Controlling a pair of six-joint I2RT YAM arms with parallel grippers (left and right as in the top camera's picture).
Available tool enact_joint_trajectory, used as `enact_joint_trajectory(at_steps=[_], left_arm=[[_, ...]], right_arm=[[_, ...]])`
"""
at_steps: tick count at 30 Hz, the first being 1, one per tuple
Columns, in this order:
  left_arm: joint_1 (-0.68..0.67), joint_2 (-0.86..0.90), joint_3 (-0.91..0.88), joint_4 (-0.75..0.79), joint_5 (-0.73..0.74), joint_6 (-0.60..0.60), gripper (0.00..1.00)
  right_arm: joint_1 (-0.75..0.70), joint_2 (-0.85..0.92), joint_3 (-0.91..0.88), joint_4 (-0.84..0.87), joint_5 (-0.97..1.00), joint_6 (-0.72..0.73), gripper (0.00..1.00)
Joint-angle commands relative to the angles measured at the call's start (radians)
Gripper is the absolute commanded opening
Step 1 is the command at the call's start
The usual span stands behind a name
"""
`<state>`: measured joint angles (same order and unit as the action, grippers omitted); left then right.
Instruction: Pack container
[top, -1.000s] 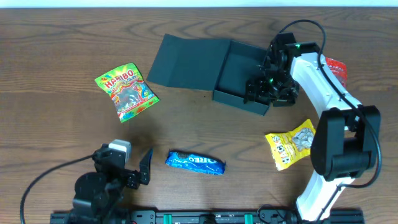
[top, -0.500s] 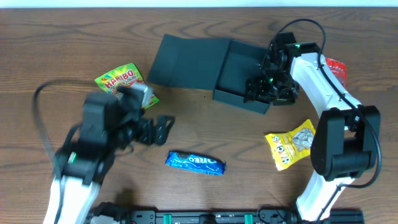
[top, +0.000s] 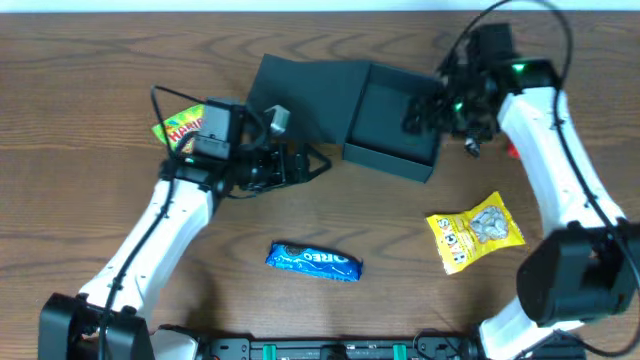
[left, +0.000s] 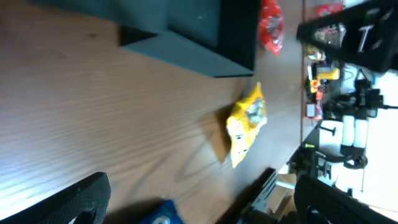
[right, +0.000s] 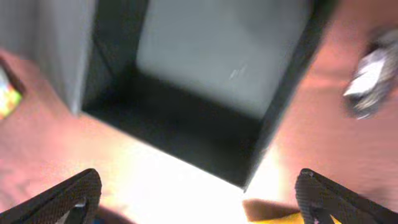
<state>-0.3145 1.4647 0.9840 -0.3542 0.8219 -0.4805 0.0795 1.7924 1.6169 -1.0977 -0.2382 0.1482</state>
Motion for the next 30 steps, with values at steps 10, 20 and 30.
enact_joint_trajectory(at_steps=[10, 20, 30], left_arm=[[-0.255, 0.088, 0.035, 0.197, -0.32, -0.252, 0.96], [-0.257, 0.187, 0.05, 0.293, -0.31, -0.26, 0.95], [-0.257, 0.28, 0.055, 0.434, -0.363, -0.251, 0.95]], right_arm=[[-0.085, 0.044, 0.122, 0.185, 0.171, -0.06, 0.99], [-0.084, 0.215, 0.122, 0.374, 0.295, -0.06, 0.99], [-0.079, 0.27, 0.122, 0.333, 0.312, -0.06, 0.99]])
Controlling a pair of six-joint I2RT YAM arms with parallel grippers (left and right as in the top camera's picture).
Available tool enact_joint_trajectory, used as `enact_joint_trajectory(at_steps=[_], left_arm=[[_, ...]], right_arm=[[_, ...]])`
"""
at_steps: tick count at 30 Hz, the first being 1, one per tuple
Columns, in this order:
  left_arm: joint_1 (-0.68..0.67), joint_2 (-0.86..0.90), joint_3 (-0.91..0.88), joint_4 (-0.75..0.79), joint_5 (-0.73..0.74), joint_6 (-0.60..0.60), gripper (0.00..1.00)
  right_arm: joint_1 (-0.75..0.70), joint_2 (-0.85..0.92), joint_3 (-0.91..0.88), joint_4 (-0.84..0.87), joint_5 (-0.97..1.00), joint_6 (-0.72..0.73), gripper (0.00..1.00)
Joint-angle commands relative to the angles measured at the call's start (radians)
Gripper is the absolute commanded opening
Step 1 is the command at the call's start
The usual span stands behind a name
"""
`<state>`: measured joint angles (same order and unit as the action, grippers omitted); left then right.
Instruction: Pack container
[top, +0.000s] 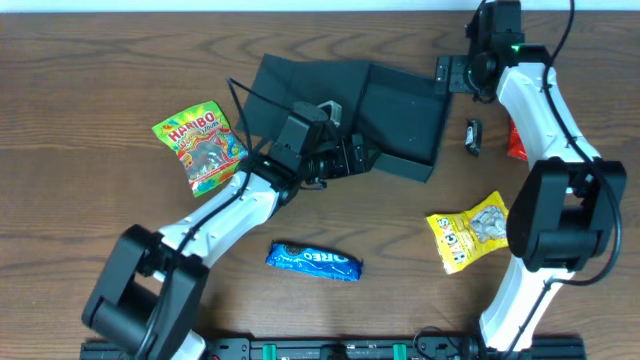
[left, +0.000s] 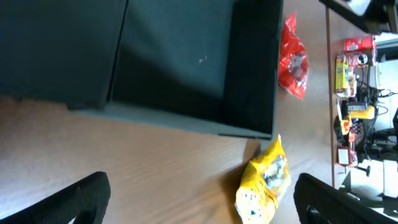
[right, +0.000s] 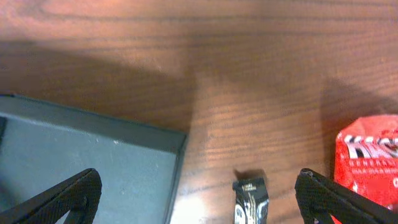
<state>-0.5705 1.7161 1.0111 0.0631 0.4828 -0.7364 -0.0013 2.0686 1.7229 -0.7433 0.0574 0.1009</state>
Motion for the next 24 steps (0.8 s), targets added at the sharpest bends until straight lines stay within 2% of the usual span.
enact_joint_trajectory(at_steps=[1, 13, 20, 24], left_arm=[[-0.002, 0.037, 0.027, 0.024, -0.023, 0.008, 0.95], [-0.001, 0.099, 0.03, 0.069, -0.081, 0.016, 0.95], [0.001, 0.106, 0.059, 0.076, -0.146, 0.023, 0.95], [0.002, 0.108, 0.106, 0.068, -0.151, 0.057, 0.95]], right_arm=[[0.002, -0.006, 0.016, -0.041, 0.013, -0.012, 0.99], [0.016, -0.006, 0.016, -0.249, 0.011, -0.012, 0.99], [0.021, -0.006, 0.016, -0.365, -0.114, -0.013, 0.99], [0.029, -0.006, 0.016, -0.436, -0.118, -0.013, 0.99]])
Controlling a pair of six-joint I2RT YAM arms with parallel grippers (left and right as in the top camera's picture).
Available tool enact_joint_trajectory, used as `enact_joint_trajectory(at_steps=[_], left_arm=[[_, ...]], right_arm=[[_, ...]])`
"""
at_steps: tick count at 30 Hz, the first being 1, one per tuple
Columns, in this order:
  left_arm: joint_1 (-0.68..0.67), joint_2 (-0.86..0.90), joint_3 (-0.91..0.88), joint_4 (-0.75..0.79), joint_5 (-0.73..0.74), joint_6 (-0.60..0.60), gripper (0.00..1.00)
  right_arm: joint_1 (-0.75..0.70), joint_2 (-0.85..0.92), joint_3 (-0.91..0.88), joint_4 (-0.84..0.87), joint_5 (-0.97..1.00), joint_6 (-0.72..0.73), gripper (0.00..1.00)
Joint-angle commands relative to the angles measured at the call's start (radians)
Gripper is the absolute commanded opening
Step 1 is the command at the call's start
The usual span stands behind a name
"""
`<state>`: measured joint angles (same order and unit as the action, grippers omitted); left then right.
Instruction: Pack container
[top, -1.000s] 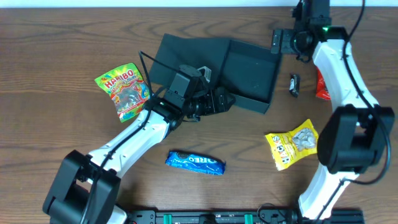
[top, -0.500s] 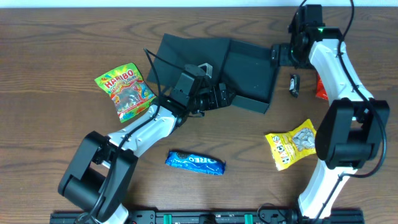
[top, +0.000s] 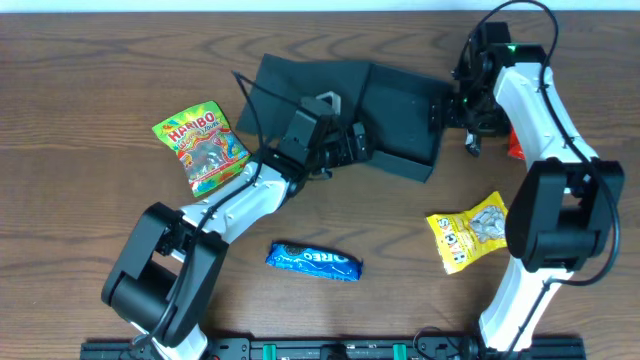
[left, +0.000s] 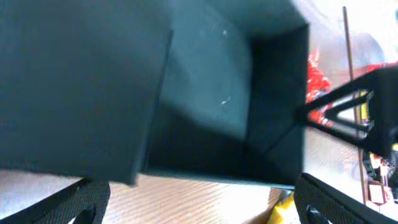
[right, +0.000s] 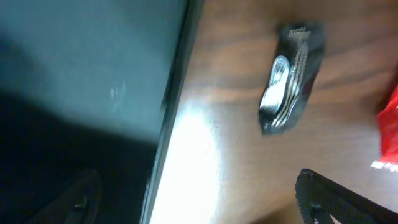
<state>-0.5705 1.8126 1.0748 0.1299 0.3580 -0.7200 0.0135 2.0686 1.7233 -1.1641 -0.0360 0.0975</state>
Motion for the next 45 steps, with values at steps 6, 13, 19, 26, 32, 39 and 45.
enact_joint_trajectory(at_steps=[6, 13, 19, 26, 32, 39, 45], left_arm=[[0.002, 0.012, 0.058, -0.002, -0.047, 0.048, 0.96], [0.002, 0.012, 0.059, -0.072, -0.042, 0.048, 0.95], [0.0, 0.012, 0.058, -0.134, -0.082, 0.075, 0.95], [0.0, 0.032, 0.058, -0.129, -0.122, 0.092, 0.95], [0.0, 0.065, 0.058, -0.122, -0.134, 0.092, 0.95], [0.003, 0.074, 0.058, -0.099, -0.208, 0.1, 0.95], [0.019, 0.114, 0.059, -0.063, -0.2, 0.1, 0.96]], right_arm=[[0.03, -0.006, 0.016, -0.063, -0.025, -0.01, 0.99], [0.06, -0.006, 0.016, -0.082, -0.024, -0.01, 0.99], [0.064, -0.006, 0.016, -0.102, -0.02, -0.01, 0.99], [0.067, -0.006, -0.01, -0.087, -0.021, -0.01, 0.99], [0.076, -0.006, -0.044, -0.061, -0.021, -0.01, 0.99], [0.089, -0.006, -0.045, -0.09, -0.021, -0.022, 0.99], [0.105, -0.006, -0.045, -0.134, -0.02, -0.032, 0.99]])
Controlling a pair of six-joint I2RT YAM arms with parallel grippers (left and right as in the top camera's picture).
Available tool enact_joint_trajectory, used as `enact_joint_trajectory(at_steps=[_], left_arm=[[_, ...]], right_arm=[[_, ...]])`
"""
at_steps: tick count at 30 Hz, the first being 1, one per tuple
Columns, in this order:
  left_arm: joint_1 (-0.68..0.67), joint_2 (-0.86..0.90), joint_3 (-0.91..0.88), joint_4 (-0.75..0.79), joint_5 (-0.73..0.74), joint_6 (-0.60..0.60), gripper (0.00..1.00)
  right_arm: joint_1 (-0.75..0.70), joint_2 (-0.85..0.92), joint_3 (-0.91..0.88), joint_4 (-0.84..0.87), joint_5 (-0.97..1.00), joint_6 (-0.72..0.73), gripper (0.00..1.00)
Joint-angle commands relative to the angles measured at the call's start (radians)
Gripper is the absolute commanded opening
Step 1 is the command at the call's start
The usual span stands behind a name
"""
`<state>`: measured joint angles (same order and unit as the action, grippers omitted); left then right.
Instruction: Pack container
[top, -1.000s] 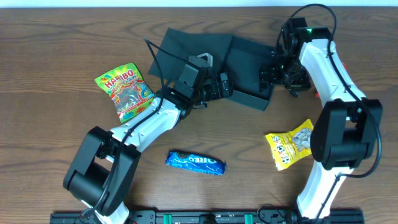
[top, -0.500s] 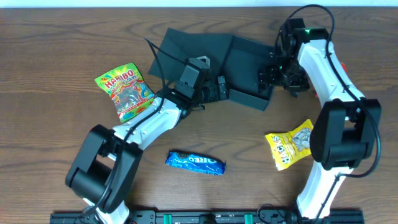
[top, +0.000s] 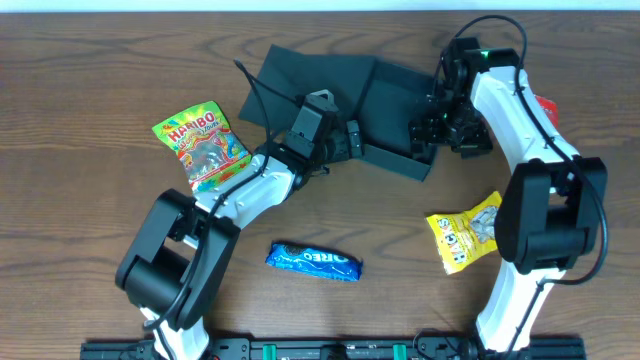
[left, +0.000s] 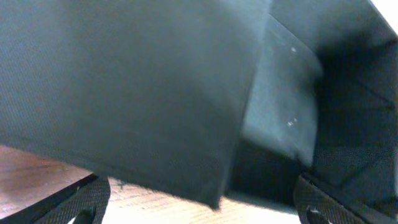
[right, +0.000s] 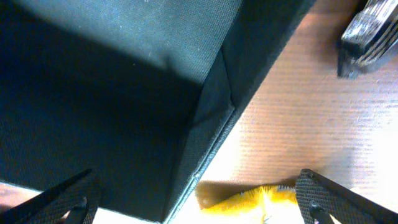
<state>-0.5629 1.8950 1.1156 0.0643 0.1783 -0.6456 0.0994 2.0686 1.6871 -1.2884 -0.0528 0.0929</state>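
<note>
The black box (top: 392, 112) lies open at the back centre, its lid (top: 305, 85) flat to the left. My left gripper (top: 348, 140) is open at the box's front-left; in the left wrist view the lid (left: 124, 81) and the box interior (left: 289, 118) fill the frame above that gripper (left: 202, 205). My right gripper (top: 425, 132) is open at the box's front-right corner (right: 217, 106), that gripper (right: 196, 205) straddling the wall. Loose snacks: Haribo bag (top: 200, 145), Oreo pack (top: 313, 261), yellow bag (top: 470, 232), small dark packet (right: 367, 28).
A red packet (top: 545, 105) peeks out to the right of the right arm. The yellow bag's edge (right: 261, 202) shows just below the box corner. Both arms cross the table's middle towards the box.
My right gripper has moved from beside the box's right wall and the small dark packet to the front-right corner. The left gripper sits closer against the lid and box front. The box has turned slightly.
At first my left gripper was left of the box near the lid and my right was over the box. Then the left was at the box's front and the right behind its back-right corner. Then the right was at the right wall, and now at the front-right corner.
</note>
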Motion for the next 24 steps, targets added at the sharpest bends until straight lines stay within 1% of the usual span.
enact_joint_trajectory(at_steps=[1, 9, 13, 17, 19, 24], left_arm=[[0.014, 0.036, 0.018, 0.003, -0.02, 0.025, 0.95], [0.053, 0.047, 0.019, 0.013, -0.016, 0.026, 0.95], [0.095, 0.047, 0.023, 0.051, 0.042, 0.026, 0.96], [0.117, 0.047, 0.047, 0.055, 0.065, 0.05, 0.95], [0.117, 0.047, 0.068, 0.055, 0.077, 0.074, 0.95], [0.117, 0.047, 0.103, 0.053, 0.077, 0.085, 0.96]], right_arm=[[0.021, -0.006, -0.008, -0.014, -0.003, -0.031, 0.99], [0.044, -0.006, -0.014, -0.062, -0.004, -0.032, 0.99], [0.075, -0.006, -0.014, -0.089, -0.008, -0.042, 0.99], [0.127, -0.006, -0.014, -0.097, -0.04, -0.043, 0.99], [0.168, -0.006, -0.014, -0.097, -0.066, -0.043, 0.99], [0.28, -0.006, -0.014, -0.092, -0.117, -0.042, 0.99]])
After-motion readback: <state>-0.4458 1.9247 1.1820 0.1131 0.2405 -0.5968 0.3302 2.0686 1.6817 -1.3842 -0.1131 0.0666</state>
